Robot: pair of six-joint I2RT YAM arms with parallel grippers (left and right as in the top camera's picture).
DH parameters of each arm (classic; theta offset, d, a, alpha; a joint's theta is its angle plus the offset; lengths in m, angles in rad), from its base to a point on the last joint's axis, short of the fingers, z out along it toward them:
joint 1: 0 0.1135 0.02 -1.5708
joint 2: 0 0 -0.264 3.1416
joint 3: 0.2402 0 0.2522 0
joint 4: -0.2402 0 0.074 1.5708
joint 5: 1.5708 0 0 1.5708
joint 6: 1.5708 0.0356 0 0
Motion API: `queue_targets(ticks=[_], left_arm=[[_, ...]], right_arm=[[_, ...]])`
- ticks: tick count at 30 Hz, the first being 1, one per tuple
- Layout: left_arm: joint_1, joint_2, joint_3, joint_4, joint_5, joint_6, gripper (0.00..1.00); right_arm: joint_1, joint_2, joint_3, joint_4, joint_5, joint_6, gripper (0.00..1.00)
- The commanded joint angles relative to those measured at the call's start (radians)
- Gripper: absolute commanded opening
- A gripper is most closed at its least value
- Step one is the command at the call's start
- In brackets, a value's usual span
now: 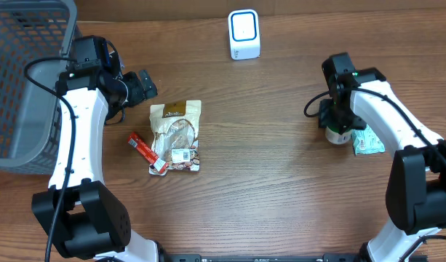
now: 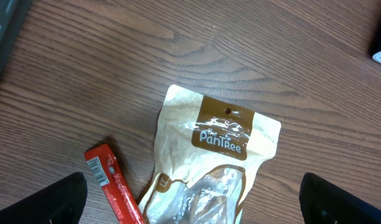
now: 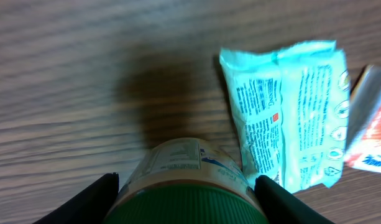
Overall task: Scan the item barcode
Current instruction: 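Carry the jar right and set it beside the wipes packet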
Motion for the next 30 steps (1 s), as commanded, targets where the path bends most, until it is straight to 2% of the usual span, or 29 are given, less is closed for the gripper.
queue_targets(ticks=[1,2,3,4,7,10,21,30], left_arm=[[0.003,-0.006,0.014,0.0,-0.002,-0.013,1.0],[0.003,-0.006,0.014,0.0,-0.002,-0.013,1.0],[0.003,-0.006,0.014,0.0,-0.002,-0.013,1.0],[0.003,-0.006,0.014,0.0,-0.002,-0.013,1.0],[0.003,-0.006,0.014,0.0,-0.002,-0.013,1.0],[0.003,-0.006,0.014,0.0,-0.002,-0.013,1.0],[0.003,-0.006,0.014,0.0,-0.002,-0.013,1.0],[0.003,-0.006,0.014,0.0,-0.002,-0.013,1.0]], right_arm=[[-0.018,-0.012,-0.051,0.032,-0.001,0.007,0.04],[-0.018,-0.012,-0.058,0.038,-0.001,0.006,0.05],[-0.018,-0.012,-0.063,0.047,-0.001,0.004,0.18],[-0.018,-0.012,-0.063,0.049,-0.001,0.004,0.27],[-0.018,-0.012,-0.063,0.057,-0.001,0.004,0.67],[-0.018,-0.012,-0.063,0.059,-0.002,0.004,0.8],[-0.018,-0.012,-0.063,0.09,-0.001,0.004,0.92],[-0.018,-0.012,-0.063,0.08,0.057,0.004,0.92]])
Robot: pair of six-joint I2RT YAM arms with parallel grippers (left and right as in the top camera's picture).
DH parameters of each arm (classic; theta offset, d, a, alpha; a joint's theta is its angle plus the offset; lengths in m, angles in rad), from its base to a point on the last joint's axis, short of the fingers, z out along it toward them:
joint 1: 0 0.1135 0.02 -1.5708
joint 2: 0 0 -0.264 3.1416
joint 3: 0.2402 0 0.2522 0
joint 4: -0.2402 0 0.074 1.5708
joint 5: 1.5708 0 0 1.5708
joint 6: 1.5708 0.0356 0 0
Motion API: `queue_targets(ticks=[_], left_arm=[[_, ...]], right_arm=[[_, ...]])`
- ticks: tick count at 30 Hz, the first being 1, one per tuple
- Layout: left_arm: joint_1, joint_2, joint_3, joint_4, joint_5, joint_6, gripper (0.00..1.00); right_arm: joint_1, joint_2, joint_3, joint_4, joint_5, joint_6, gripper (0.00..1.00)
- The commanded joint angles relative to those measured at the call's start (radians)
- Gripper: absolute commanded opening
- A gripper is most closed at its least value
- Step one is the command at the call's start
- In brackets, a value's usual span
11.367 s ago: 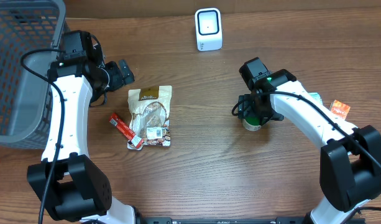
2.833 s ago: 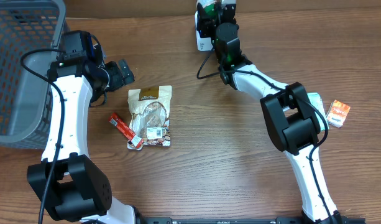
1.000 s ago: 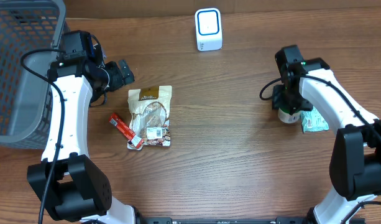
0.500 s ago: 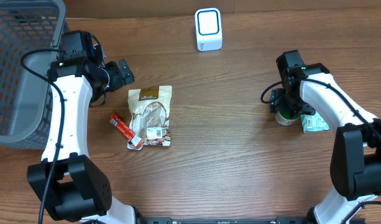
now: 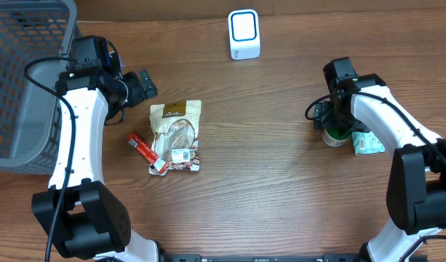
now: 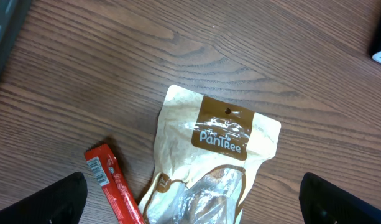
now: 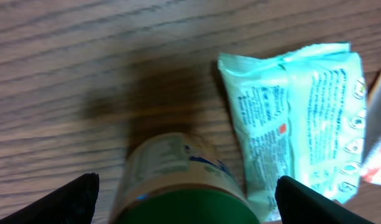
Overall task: Scan the item barcode
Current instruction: 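Carry the jar right and set it beside the wipes packet, then release the jar and move the right gripper left to the PanTree bag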
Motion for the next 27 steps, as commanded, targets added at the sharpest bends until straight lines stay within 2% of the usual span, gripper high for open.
queue_targets(ticks=[1,16,18,23,27], left_arm=[[0.003,-0.006,0.014,0.001,-0.002,-0.013,1.0],[0.003,-0.006,0.014,0.001,-0.002,-0.013,1.0],[0.003,-0.006,0.014,0.001,-0.002,-0.013,1.0],[0.003,-0.006,0.014,0.001,-0.002,-0.013,1.0],[0.003,-0.006,0.014,0.001,-0.002,-0.013,1.0]], right_arm=[[-0.005,-0.012,-0.003,-0.008,0.063,0.001,0.92],[-0.012,-0.012,0.0,-0.014,0.167,0.001,0.93],[-0.012,-0.012,0.017,-0.016,0.167,0.002,0.88],[0.009,-0.012,0.162,-0.075,0.147,0.001,0.89],[0.051,-0.012,0.324,-0.13,0.024,0.0,0.89]])
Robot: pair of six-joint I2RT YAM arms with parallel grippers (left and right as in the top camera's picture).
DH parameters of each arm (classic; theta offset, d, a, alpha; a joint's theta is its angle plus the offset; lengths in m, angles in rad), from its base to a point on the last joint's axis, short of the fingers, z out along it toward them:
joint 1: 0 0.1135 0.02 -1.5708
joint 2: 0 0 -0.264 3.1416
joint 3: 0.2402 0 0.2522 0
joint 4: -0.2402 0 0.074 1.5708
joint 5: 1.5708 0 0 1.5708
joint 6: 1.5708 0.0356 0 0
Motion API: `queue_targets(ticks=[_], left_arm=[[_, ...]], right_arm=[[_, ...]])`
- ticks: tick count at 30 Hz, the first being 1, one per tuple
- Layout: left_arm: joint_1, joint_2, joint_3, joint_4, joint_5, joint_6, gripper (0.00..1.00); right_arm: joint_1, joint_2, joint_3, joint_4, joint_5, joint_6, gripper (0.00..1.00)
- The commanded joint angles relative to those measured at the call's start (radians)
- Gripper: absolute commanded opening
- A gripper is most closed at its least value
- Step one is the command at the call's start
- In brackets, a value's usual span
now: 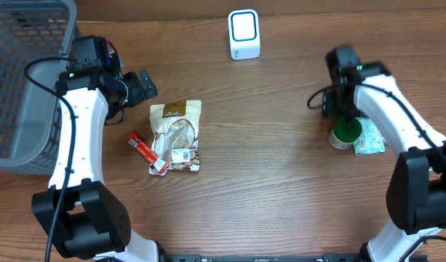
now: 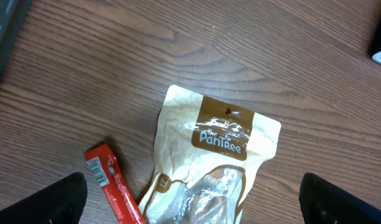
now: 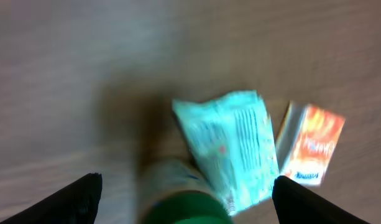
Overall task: Scan the item barcode
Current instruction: 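Release the jar and move the right gripper left to the PanTree bag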
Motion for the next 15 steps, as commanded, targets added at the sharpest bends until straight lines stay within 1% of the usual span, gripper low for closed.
queue_targets(ticks=[1,3,5,8,10,15], left_arm=[[0.003,-0.006,0.014,0.001,-0.003,-0.013,1.0],[0.003,-0.006,0.014,0.001,-0.003,-0.013,1.0],[0.003,-0.006,0.014,0.001,-0.003,-0.013,1.0],[0.003,-0.006,0.014,0.001,-0.003,-0.013,1.0],[0.003,-0.006,0.014,0.001,-0.003,-0.013,1.0],[0.003,-0.006,0.014,0.001,-0.003,-0.013,1.0]], right_arm=[[0.053,-0.012,0.156,-0.01,-0.146,0.0,0.89],[0.084,-0.012,0.195,0.003,-0.274,0.0,0.88],[0.126,-0.012,0.2,0.053,-0.449,0.0,0.87],[0.188,-0.006,0.19,0.116,-0.606,0.001,0.84],[0.243,-0.002,0.18,0.161,-0.649,0.005,0.84],[0.403,0.0,0.126,0.303,-0.65,0.057,0.83]])
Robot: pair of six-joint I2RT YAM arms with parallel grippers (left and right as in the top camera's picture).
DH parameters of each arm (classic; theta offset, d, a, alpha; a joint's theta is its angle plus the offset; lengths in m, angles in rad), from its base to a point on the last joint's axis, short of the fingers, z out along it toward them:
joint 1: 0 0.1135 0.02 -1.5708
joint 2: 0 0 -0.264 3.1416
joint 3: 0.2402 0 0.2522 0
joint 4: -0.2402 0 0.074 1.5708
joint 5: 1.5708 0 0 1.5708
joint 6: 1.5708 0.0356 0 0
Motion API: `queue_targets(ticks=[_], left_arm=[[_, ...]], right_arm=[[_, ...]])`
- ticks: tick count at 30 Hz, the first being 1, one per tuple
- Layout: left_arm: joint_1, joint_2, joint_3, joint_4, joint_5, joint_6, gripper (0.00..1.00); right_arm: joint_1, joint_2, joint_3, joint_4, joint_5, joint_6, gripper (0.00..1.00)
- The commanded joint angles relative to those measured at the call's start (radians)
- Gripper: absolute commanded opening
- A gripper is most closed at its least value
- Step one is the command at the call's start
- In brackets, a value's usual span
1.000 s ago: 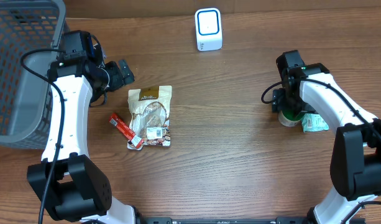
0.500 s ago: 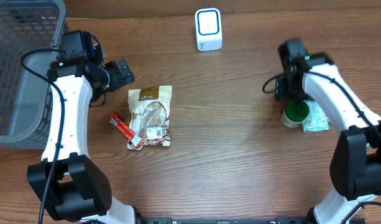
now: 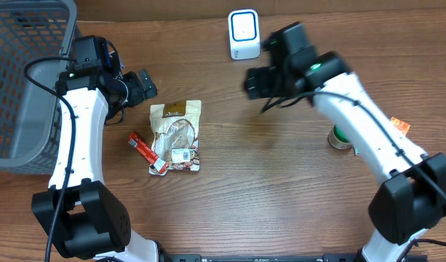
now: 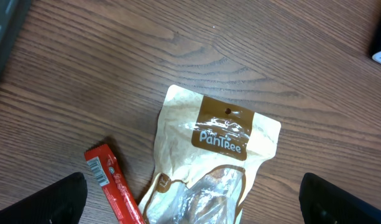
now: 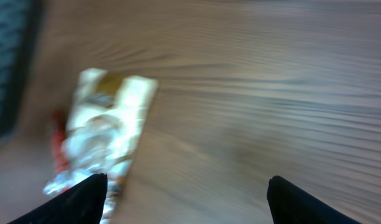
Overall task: Scan the item barcode
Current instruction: 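Release the jar and move the right gripper left to the PanTree bag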
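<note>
A tan "PanTree" snack pouch lies flat on the table, left of centre, with a red stick packet touching its left side. The white barcode scanner stands at the back middle. My left gripper hovers open just beyond the pouch, with nothing between its fingers. My right gripper is open and empty over bare wood, below the scanner. Its blurred wrist view shows the pouch at the left. A green-lidded jar stands at the right.
A grey mesh basket fills the far left. An orange packet lies beyond the jar at the right, partly hidden by my right arm. The red stick packet shows its barcode end in the left wrist view.
My right arm has swung from over the jar at the right to the table's middle, below the scanner, still open and empty. The jar stands where it was. The left arm is unchanged.
My right gripper first stood open around the green-lidded jar beside a teal packet. Then it had widened and was higher above the jar, which stayed on the table. Now it is over the table's middle with the pouch in its view. My left gripper stayed open above the pouch.
</note>
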Motion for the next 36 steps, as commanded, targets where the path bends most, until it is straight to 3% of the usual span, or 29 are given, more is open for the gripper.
queue_targets(ticks=[1,4,9,11,13,15,24,36], left_arm=[[0.003,-0.006,0.014,0.0,-0.002,-0.013,1.0],[0.003,-0.006,0.014,0.001,-0.002,-0.013,1.0],[0.003,-0.006,0.014,0.001,-0.003,-0.013,1.0],[0.003,-0.006,0.014,0.001,-0.002,-0.013,1.0],[0.003,-0.006,0.014,0.001,-0.002,-0.013,1.0],[0.003,-0.006,0.014,0.001,-0.002,-0.013,1.0],[0.003,-0.006,0.014,0.0,-0.002,-0.013,1.0],[0.003,-0.006,0.014,0.001,-0.003,-0.013,1.0]], right_arm=[[0.103,0.003,-0.049,0.069,-0.073,0.04,0.79],[0.201,0.018,-0.084,0.168,-0.064,0.047,0.69],[0.316,0.09,-0.105,0.262,-0.001,0.086,0.63],[0.348,0.128,-0.105,0.297,0.003,0.06,0.53],[0.373,0.169,-0.105,0.332,0.006,0.053,0.37],[0.39,0.212,-0.105,0.369,0.006,0.053,0.29],[0.399,0.327,-0.105,0.412,0.019,0.054,0.19],[0.322,0.32,-0.103,0.184,0.145,0.196,0.08]])
